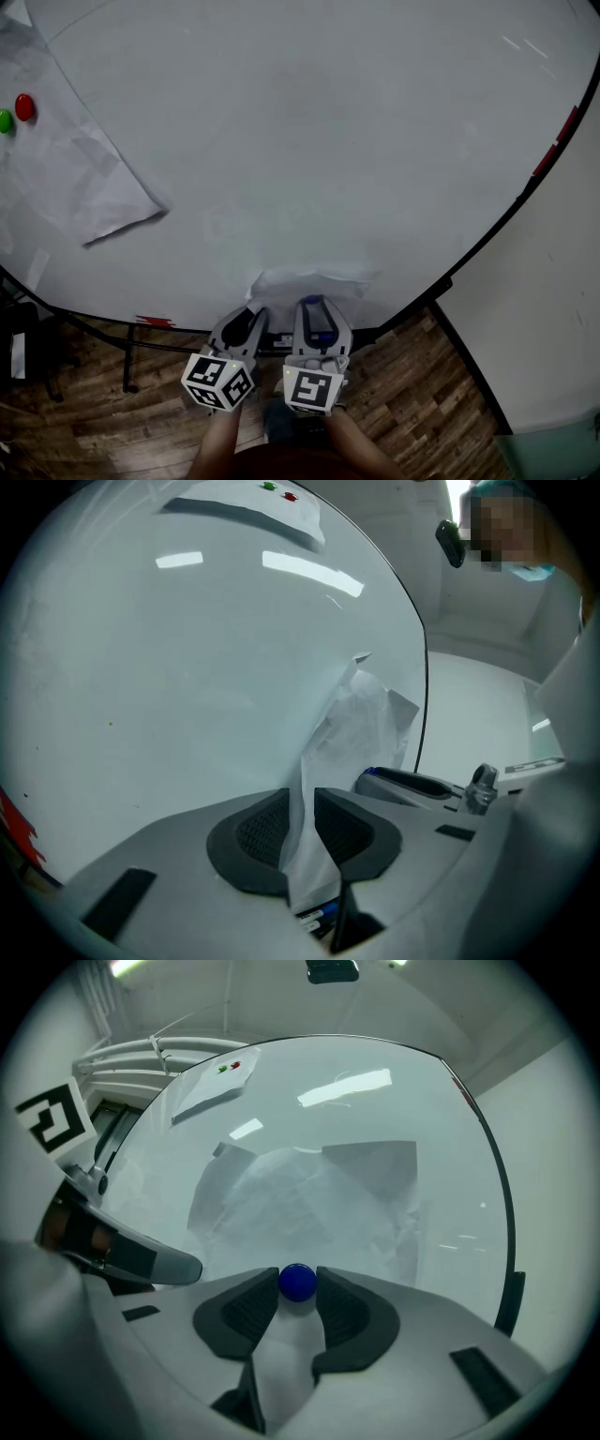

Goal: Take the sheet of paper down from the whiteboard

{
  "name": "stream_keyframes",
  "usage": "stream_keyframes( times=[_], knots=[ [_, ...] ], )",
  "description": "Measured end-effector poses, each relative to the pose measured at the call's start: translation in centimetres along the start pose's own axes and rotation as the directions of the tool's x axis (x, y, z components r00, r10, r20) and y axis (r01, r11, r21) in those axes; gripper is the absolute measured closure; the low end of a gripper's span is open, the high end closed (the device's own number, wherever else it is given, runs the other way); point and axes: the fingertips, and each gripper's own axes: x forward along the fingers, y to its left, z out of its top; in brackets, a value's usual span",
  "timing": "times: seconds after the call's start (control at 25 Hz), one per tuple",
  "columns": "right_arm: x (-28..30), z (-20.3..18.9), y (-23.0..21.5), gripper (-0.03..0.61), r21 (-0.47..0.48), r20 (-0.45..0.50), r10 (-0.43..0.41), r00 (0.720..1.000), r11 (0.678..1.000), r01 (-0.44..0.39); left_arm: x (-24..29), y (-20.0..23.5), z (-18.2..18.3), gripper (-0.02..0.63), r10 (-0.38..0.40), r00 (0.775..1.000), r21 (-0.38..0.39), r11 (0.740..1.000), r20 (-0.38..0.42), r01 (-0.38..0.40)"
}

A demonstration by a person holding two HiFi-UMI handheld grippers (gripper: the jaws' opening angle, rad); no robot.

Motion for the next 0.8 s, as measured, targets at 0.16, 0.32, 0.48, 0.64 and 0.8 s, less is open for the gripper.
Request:
stream_keyframes(
  times=[0.16, 0.32, 0.48, 0.64, 0.8],
  knots=[
    [-0.03, -0.08, -0.04, 0.442, 0.005, -0.004, 0.001, 1.0, 1.0, -0.001, 0.07, 0.34, -0.04, 0.538, 0.018, 1.0, -0.006, 1.0, -0.004, -0.018],
    [0.03, 0.08, -0.13, 0.44, 0.003, 0.005, 0.004, 1.0, 1.0, -0.004, 0.23, 0.25, 0.1, 0.588, 0.018, 1.0, 0.003, 1.0, -0.011, -0.018],
    [-0.1, -0.23, -0.08, 0.442, 0.011, -0.022, 0.023, 0.999, 1.0, -0.023, 0.18, 0.3, 0.21, 0.589, 0.007, 1.0, -0.037, 0.999, -0.001, -0.007],
    [-0.07, -0.13, -0.11, 0.442, 0.017, -0.019, 0.03, 0.999, 0.999, -0.03, 0.2, 0.4, 0.25, 0.589, -0.004, 1.0, -0.077, 0.997, 0.001, 0.004],
    [-0.32, 0.49, -0.16, 0.442, 0.004, 0.008, 0.035, 0.999, 0.999, -0.035, -0.03, 0.66, 0.35, 0.589, -0.004, 1.0, -0.124, 0.992, 0.013, 0.005]
  ],
)
